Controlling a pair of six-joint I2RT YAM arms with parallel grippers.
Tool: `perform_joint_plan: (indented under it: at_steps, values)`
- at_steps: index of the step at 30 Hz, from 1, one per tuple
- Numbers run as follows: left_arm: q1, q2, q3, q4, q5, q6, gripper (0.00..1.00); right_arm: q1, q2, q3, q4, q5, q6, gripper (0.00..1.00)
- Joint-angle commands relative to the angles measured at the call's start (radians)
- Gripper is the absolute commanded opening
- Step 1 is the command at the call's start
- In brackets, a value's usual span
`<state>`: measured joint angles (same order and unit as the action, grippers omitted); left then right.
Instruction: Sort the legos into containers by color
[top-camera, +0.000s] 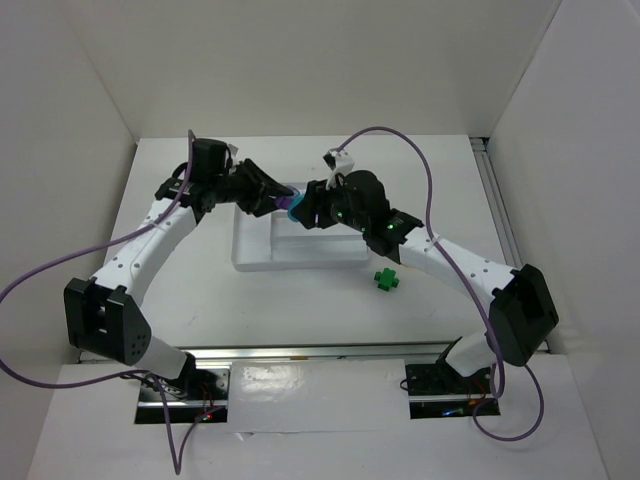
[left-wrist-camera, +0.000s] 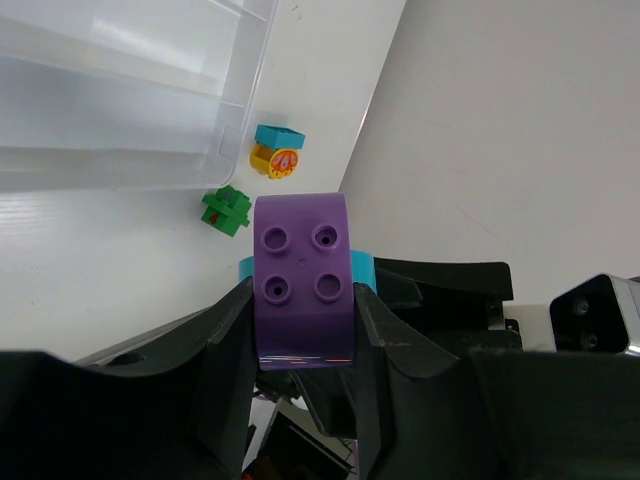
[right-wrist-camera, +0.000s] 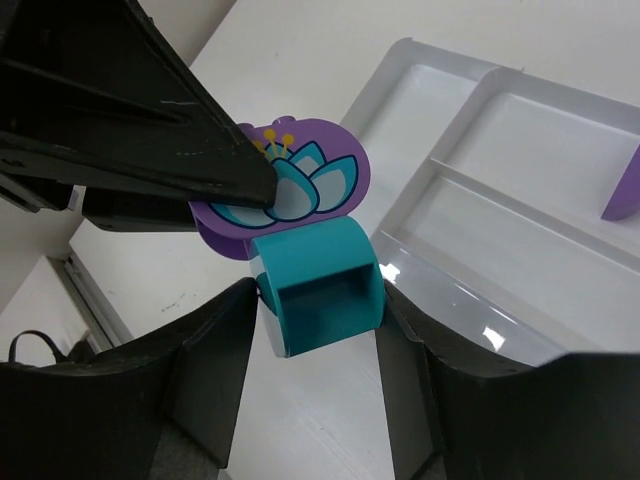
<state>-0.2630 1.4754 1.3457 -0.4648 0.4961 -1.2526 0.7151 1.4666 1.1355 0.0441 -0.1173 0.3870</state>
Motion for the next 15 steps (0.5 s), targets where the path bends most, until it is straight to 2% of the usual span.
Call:
perform_joint_plan:
  at_steps: [1, 4, 6, 9, 10, 15]
  values:
    - [0.007, -0.035, -0.011, 0.041, 0.038, 0.015, 0.0, -0.003, -0.012, 0.013, 0.088, -0.004, 0.006, 0.57]
    - [0.007, -0.035, -0.032, 0.051, 0.038, 0.015, 0.0, -0.003, -0.002, 0.026, 0.088, -0.025, 0.006, 0.45]
    - [0.007, -0.035, -0.042, 0.06, 0.038, 0.015, 0.0, -0.003, -0.002, 0.014, 0.097, -0.025, 0.016, 0.28]
    - [0.016, -0.035, -0.042, 0.07, 0.038, 0.015, 0.0, -0.003, -0.041, -0.017, 0.088, 0.003, 0.026, 0.13]
    - [0.028, -0.035, -0.042, 0.092, 0.05, 0.006, 0.0, -0.003, -0.076, -0.034, 0.088, 0.004, 0.026, 0.02]
    - [0.038, 0.017, -0.039, 0.114, 0.073, 0.005, 0.0, -0.028, -0.228, -0.187, 0.021, 0.09, 0.004, 0.0]
